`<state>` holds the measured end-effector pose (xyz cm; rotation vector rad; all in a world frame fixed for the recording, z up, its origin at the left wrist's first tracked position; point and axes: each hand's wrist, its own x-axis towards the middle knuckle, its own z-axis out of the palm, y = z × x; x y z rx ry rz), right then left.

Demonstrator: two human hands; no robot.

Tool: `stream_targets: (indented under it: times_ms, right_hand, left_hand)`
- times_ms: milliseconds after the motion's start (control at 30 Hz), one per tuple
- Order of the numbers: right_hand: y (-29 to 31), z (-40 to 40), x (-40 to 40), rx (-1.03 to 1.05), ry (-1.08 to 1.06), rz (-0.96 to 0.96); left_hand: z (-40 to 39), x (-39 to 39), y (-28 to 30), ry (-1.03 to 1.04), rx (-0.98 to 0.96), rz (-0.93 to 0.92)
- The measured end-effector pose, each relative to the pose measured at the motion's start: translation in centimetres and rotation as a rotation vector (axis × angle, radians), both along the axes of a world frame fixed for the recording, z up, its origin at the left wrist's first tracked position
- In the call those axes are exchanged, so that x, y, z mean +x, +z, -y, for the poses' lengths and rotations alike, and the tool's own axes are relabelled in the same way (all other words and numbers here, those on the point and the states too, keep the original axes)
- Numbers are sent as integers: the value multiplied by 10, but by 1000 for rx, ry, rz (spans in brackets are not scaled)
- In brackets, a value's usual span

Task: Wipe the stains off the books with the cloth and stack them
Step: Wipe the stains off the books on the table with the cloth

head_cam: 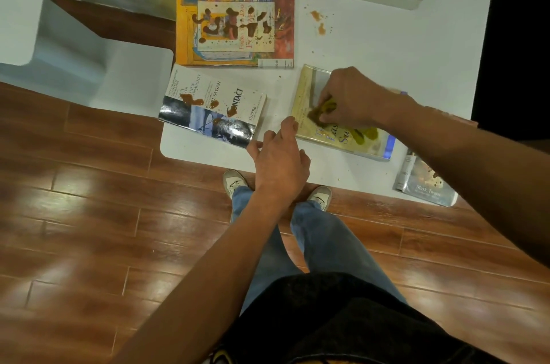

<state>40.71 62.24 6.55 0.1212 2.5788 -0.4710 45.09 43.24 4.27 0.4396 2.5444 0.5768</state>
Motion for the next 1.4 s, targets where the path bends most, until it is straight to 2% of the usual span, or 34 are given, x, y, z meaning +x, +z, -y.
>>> stream_targets:
  times_ms: [133, 233, 367, 500, 633, 767, 900, 1033, 1200, 1333, 1400]
  right_hand:
    - [0, -3, 0, 12, -58, -48]
    - [0, 0, 3, -18, -3, 13]
    - [1, 2, 2, -17, -164, -101]
    - [3, 9, 5, -44, -15, 30]
    - [-1, 9, -3, -1, -183, -121]
    - [-1, 12, -4, -71, -32, 6]
    - [-5, 3, -20, -27, -215, -194]
    - [2, 6, -33, -56, -31, -105]
    - [0, -4, -52, -2, -179, -184]
    - [1, 12, -32, -58, 28, -36]
    - [-1, 19, -21, -81, 33, -5]
  left_hand:
    - [0, 1, 2, 0, -5, 4]
    - [-1, 3, 1, -4, -6, -3]
    - [-2, 2, 2, 13, 1, 8]
    - [-1, 4, 4, 21, -6, 12]
    - [1, 2, 4, 50, 25, 23]
    - [2, 5, 3, 78, 43, -30]
    - [6, 7, -1, 107, 35, -45]
    - [7, 5, 1, 127, 81, -8]
    - [7, 4, 1, 108, 73, 6]
    - [9, 5, -4, 126, 88, -9]
    - [11, 5, -6, 160, 109, -17]
